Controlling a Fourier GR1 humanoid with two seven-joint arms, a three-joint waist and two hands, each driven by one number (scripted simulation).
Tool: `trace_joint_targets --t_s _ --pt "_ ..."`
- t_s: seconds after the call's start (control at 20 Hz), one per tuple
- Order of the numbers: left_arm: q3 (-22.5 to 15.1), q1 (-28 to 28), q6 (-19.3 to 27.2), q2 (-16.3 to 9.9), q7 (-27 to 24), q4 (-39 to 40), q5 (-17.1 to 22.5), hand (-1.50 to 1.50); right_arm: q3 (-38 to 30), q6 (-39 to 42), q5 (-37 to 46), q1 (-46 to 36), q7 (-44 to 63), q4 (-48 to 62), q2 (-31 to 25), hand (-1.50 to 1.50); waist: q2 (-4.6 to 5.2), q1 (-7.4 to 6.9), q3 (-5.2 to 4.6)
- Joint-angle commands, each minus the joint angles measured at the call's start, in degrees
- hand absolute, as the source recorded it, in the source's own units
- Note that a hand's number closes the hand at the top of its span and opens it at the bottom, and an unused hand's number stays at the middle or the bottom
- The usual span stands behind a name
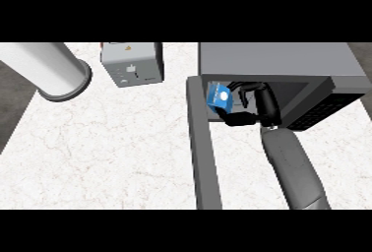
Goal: Pick up the milk, place it into the microwave and close the microwave
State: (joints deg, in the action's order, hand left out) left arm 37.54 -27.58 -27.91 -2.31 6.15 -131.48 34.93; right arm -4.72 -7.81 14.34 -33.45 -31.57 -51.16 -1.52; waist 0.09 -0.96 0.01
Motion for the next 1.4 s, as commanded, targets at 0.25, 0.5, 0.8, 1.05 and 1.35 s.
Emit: trace_joint_targets --t_s 0.25,0.5,0.8,1.05,1.35 --pt "-0.61 0.29 -1.00 1.46 0.95 -1.71 0.22 -1.50 -3.53 -10.90 5.86 -17.67 1.52 21.74 -2.01 1.50 0.71 -1.77 0.06" --pt "-0.12 3.23 -1.63 -0.58 0.22 2.11 -1.61 -1.50 -4.96 -15.76 7.55 -21.14 -1.34 30.04 -3.62 1.50 1.17 -2.34 0.07" --pt "0.42 4.77 -1.25 -2.18 0.79 2.59 -0.16 -1.50 -6.82 -18.62 8.17 -27.07 0.21 35.44 -7.90 1.50 1.76 -3.60 0.10" --pt "-0.71 3.77 -3.88 -1.20 -0.14 4.82 -0.02 -1.50 -6.38 -28.40 10.43 -27.37 -2.89 36.62 -8.63 1.50 2.54 -5.81 0.06" --pt "-2.11 8.36 -1.86 -3.18 1.31 5.64 -1.32 -1.50 -5.27 -31.94 12.84 -29.02 -3.74 40.09 -11.13 1.50 3.26 -5.36 0.18"
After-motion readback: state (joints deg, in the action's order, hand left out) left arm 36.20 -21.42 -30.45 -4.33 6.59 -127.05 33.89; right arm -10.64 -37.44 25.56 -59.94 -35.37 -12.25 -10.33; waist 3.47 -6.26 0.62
